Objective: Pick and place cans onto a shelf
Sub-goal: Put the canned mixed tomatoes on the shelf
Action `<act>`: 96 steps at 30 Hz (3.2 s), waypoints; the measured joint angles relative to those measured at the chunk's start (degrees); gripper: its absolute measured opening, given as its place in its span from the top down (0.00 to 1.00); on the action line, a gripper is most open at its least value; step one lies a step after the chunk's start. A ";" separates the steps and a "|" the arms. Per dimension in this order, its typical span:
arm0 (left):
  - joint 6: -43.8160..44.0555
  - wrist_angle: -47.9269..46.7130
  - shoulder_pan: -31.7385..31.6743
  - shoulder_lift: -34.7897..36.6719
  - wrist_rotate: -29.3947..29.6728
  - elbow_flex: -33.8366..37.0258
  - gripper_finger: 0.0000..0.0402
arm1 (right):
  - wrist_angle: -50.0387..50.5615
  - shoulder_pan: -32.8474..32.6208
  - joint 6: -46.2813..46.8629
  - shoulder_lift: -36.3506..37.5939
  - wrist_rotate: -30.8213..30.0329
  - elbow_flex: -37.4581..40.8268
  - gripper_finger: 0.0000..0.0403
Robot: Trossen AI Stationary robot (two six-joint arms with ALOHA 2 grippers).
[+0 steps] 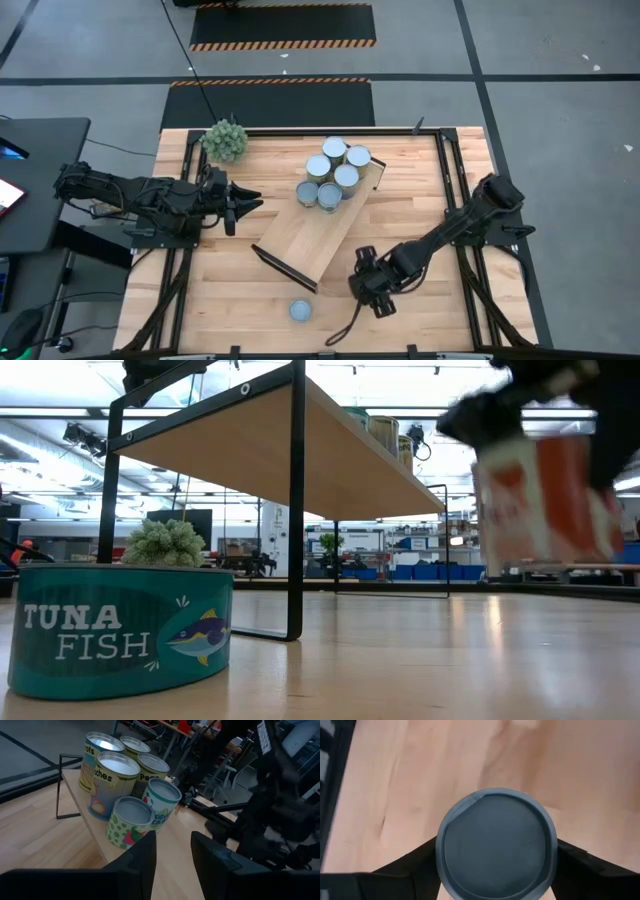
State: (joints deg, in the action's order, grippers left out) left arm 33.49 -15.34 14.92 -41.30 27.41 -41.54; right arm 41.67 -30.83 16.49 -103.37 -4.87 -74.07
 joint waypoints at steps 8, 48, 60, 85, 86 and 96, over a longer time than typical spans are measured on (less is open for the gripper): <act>-0.08 -1.10 -0.09 0.00 0.44 0.00 0.68 | 11.40 5.86 6.87 3.65 -1.75 -12.91 0.26; 0.79 -0.96 -0.11 -0.02 0.40 0.00 0.68 | 4.62 19.14 4.83 1.22 -7.52 -18.83 0.13; 0.71 -0.98 -0.11 -0.02 0.38 0.00 0.68 | 10.83 17.74 6.33 1.27 -9.07 -24.46 0.03; 0.09 -0.76 -0.11 -8.24 0.60 -0.02 0.68 | 12.27 11.37 13.49 1.07 -28.40 -19.57 0.04; 0.13 -0.76 -0.11 -8.23 0.60 -0.02 0.68 | 12.95 11.36 13.46 1.06 -28.15 -19.80 0.05; 0.33 -0.76 -0.08 -8.20 -4.15 -0.02 0.68 | 15.08 8.42 11.67 1.09 -16.15 -24.27 0.10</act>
State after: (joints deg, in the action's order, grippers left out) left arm 33.82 -16.10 14.84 -49.50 23.27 -41.56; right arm 56.74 -22.41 28.15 -102.28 -21.03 -98.34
